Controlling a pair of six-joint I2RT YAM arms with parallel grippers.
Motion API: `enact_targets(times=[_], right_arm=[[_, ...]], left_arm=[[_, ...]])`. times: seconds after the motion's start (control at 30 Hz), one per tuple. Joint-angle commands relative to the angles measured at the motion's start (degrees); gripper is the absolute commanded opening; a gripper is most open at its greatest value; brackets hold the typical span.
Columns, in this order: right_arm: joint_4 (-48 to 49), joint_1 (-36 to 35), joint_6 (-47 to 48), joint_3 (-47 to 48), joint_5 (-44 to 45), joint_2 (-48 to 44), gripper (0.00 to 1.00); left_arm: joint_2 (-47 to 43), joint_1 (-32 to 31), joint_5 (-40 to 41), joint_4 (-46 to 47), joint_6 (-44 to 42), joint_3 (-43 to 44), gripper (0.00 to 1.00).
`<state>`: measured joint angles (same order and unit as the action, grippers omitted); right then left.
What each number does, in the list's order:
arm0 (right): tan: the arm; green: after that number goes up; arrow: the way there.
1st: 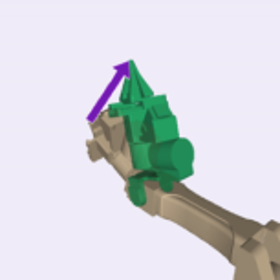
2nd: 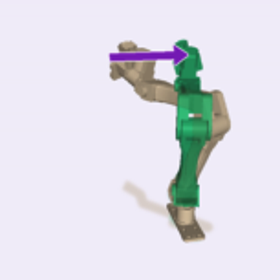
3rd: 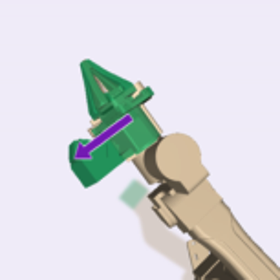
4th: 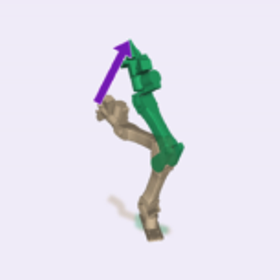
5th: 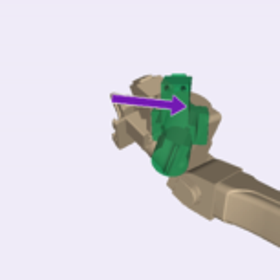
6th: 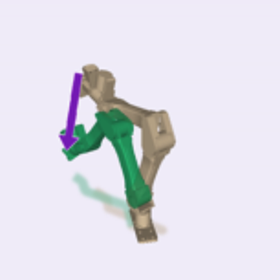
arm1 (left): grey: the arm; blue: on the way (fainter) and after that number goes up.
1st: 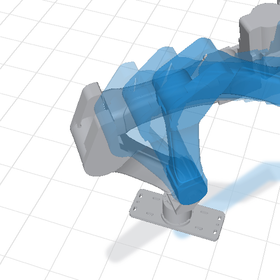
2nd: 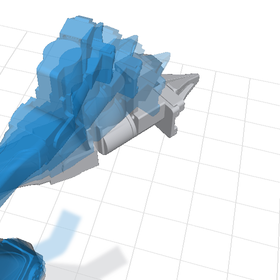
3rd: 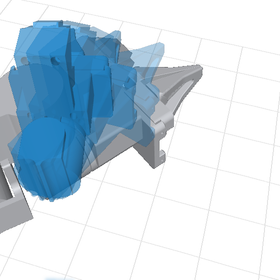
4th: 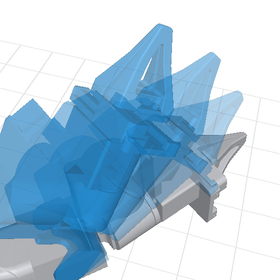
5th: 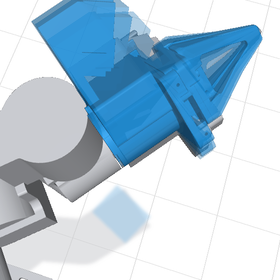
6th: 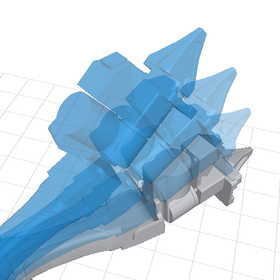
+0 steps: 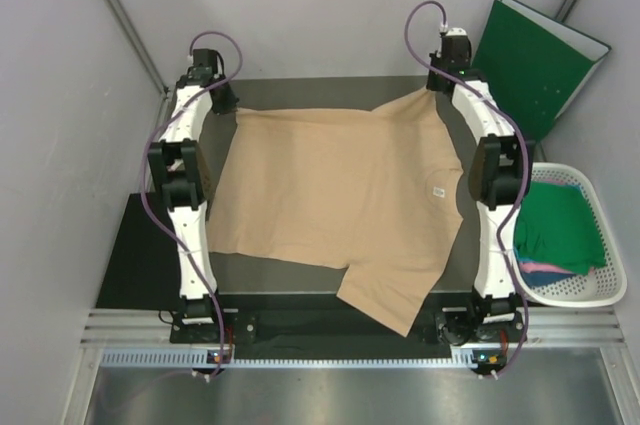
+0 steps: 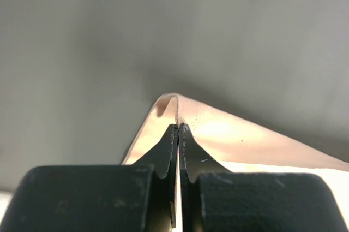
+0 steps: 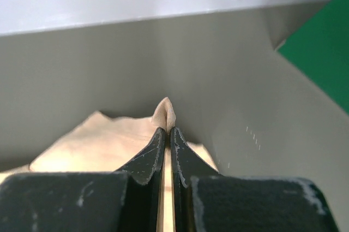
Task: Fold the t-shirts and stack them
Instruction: Fold the flattened tshirt in 1/3 of the way
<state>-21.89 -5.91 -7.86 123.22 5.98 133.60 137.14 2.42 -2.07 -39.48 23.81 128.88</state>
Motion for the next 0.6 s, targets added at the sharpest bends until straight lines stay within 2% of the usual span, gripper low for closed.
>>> enact_targets(times=[0.0, 0.17, 0.3, 0.57], right_arm=[[0.01, -2.17, -0.84, -3.41, 1.22, -12.74, 0.00], [-2.80, -3.14, -1.63, -9.13, 2.54, -21.60, 0.00], [-5.00, -4.54, -1.99, -17.89, 3.16, -27.86, 0.00], [-9.40, -6.21, -6.55, -36.17, 2.29, -39.20, 0.00]], left_arm=[[-7.93, 1.98, 0.48, -0.76, -0.43, -1.88, 0.00], [-10.93, 3.21, -0.48, -4.02, 0.35, -2.58, 0.00], [-13.30, 3.56, -1.36, -6.04, 0.09, -4.60, 0.00], [-18.39, 3.47, -2.59, -7.36, 0.36, -16.98, 0.00]])
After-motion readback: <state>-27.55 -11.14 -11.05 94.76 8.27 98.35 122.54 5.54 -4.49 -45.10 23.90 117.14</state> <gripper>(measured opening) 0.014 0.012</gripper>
